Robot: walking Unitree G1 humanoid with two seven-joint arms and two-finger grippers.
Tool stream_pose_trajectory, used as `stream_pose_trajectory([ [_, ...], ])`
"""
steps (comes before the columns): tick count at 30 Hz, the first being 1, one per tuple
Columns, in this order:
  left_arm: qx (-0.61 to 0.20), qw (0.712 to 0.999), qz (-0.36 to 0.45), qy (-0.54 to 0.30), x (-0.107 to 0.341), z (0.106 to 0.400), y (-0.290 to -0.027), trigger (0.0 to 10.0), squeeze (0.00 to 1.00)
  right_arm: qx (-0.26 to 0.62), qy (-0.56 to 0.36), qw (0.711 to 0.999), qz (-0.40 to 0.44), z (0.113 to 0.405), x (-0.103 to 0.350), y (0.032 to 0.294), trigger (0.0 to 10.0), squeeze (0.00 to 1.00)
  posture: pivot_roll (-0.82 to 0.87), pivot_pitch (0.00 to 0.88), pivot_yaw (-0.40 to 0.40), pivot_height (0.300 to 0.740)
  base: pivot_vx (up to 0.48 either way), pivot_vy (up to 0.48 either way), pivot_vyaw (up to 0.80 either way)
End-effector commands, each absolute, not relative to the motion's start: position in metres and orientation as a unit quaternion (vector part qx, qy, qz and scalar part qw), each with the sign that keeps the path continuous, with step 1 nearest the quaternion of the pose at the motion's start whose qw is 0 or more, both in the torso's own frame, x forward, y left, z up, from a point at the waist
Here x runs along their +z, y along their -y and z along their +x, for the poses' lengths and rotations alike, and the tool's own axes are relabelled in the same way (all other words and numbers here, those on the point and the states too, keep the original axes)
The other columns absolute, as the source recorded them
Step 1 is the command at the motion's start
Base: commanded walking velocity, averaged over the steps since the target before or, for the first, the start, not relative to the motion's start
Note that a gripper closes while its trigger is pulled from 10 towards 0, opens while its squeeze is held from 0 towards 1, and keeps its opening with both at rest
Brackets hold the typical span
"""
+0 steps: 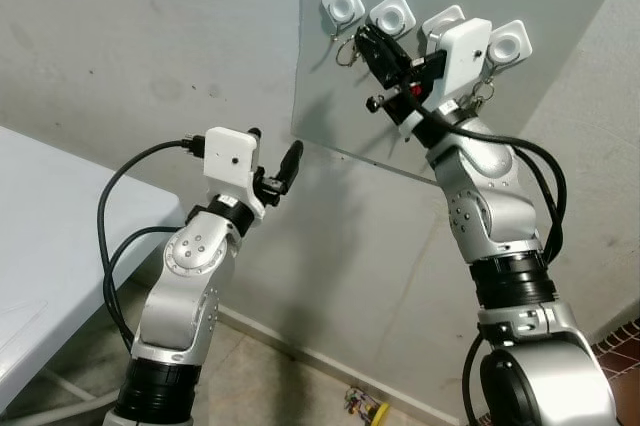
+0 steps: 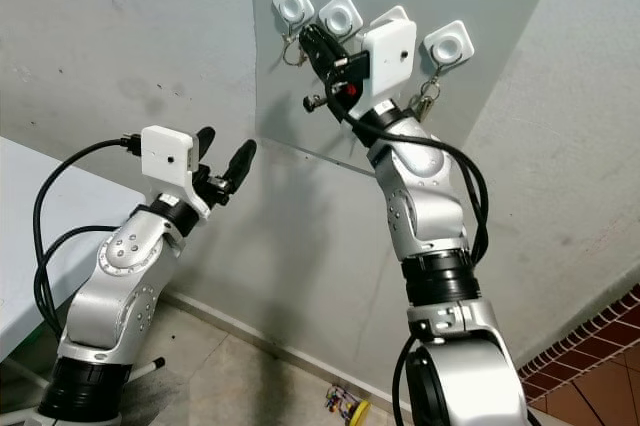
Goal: Hang keys on a hook
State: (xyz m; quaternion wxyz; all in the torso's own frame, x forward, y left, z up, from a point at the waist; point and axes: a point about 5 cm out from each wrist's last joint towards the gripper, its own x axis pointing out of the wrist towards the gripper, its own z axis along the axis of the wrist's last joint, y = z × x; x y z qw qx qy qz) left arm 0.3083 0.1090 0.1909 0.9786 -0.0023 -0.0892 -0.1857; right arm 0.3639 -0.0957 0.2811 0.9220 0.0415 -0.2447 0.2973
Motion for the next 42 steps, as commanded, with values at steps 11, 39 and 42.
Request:
stream_pose_trajectory([
  [11,-0.191,0.977,-0.008,0.092,0.194,0.306,-0.105,10.0,0.00,0.263,0.237,0.931,0.090,0.375,0.291,0.102,10.0,0.00,-0.09,0.000,-0.096,0.740,0.000,0.000,0.00],
  [39,-0.183,0.979,-0.023,0.092,0.196,0.307,-0.108,10.0,0.00,0.267,0.227,0.927,0.132,0.374,0.274,0.146,10.0,0.00,-0.09,0.000,-0.087,0.740,0.000,0.000,0.00],
  [42,-0.182,0.979,-0.023,0.092,0.197,0.308,-0.109,10.0,0.00,0.269,0.227,0.927,0.132,0.374,0.273,0.146,10.0,0.00,-0.09,0.000,-0.086,0.740,0.000,0.000,0.00],
])
